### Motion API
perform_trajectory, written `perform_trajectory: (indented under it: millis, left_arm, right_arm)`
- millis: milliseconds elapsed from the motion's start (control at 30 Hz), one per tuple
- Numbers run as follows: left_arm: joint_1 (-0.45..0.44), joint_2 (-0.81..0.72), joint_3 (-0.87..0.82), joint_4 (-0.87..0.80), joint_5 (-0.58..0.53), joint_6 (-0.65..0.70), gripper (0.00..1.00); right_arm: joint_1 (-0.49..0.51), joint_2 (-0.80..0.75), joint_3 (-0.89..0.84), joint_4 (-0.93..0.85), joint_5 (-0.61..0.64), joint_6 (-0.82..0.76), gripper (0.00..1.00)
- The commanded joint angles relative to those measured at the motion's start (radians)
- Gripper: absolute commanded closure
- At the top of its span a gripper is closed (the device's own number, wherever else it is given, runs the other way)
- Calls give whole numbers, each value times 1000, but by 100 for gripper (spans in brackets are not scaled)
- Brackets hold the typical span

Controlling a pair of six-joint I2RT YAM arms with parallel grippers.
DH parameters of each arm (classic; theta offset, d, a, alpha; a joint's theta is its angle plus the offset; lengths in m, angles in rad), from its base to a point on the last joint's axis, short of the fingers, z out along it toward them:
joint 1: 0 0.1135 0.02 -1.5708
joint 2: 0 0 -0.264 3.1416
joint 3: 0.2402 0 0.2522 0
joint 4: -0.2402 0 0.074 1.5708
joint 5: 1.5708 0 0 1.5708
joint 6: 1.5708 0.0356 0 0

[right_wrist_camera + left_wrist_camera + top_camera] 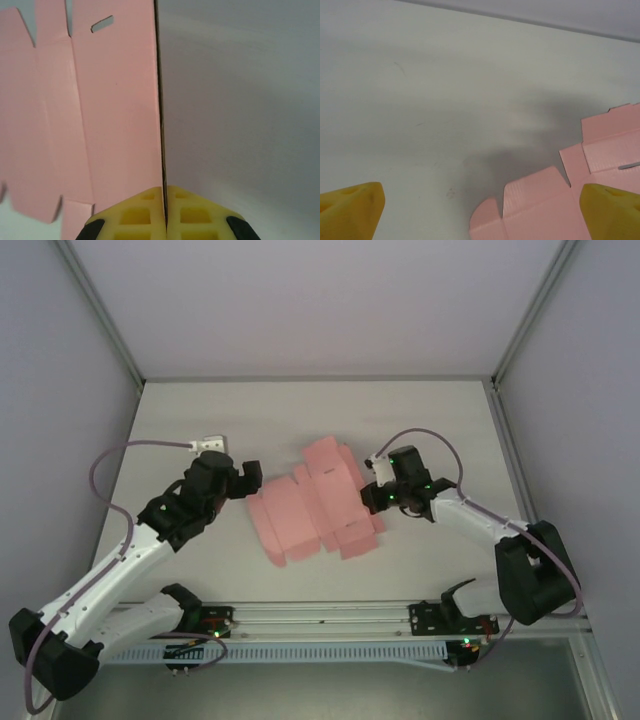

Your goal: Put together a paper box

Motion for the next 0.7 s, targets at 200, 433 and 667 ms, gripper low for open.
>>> perform_trajectory:
  millis: [200,433,667]
  left_arm:
    - [57,60,-2,136,166,27,0]
    - [127,129,55,218,348,49,0]
    - [157,204,55,300,448,81,0]
  right_arm:
    - [183,-7,151,17,524,-495,96]
    - [281,-1,123,156,668,-766,93]
    - [333,53,74,313,788,-870,95]
